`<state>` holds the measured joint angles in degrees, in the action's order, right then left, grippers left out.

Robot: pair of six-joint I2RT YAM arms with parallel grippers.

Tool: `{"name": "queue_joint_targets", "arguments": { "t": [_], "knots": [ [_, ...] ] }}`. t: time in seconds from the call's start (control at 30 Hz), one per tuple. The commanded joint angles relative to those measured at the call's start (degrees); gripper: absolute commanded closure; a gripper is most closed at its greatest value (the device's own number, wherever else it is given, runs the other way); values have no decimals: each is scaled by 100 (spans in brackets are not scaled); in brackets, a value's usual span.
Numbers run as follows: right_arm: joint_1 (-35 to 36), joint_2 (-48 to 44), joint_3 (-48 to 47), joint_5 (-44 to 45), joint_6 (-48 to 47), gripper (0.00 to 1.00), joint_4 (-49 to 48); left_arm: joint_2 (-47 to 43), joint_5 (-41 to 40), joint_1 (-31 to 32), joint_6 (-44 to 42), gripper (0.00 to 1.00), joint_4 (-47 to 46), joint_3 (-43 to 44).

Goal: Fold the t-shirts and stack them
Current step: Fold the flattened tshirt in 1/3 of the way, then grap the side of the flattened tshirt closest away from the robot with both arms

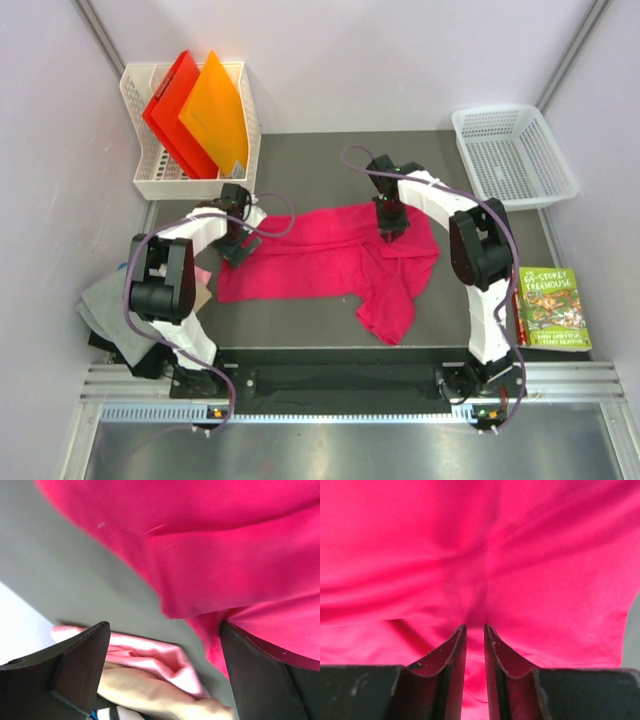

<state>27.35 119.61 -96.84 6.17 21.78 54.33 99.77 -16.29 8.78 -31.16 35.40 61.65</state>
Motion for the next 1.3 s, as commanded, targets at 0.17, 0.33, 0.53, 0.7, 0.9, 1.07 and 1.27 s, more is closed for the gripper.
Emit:
{"name": "queue_joint_targets", "arguments": {
  "t": [0.17, 0.33, 0.53, 0.7, 0.9, 1.07, 1.27],
  "knots": [
    [-46, -79, 543, -38, 169, 80, -423, -229, -138, -438, -181, 6, -34, -102],
    [-55, -113, 114, 366, -42, 81, -238, -677, 328, -385, 118, 5, 661, 531],
    [7, -754, -705, 489, -192, 66, 279, -932, 959, -157, 408, 4, 1881, 1595],
    [200, -1905, 180, 297, 18, 58, 597, -1546, 1102, 124, 313, 4, 2339, 1140],
    [850, -3495, 2316, -195, 571, 55, 773, -2153, 786, 265, 198, 4, 2183, -248],
    [1333, -4488, 3721, -775, 1135, 52, 606, -2313, 645, 265, 277, 4, 1718, -978],
    [1624, -5035, 4874, -1171, 1750, 47, -96, -2093, 443, 265, 400, 4, 1110, -1331]
  ]
}}
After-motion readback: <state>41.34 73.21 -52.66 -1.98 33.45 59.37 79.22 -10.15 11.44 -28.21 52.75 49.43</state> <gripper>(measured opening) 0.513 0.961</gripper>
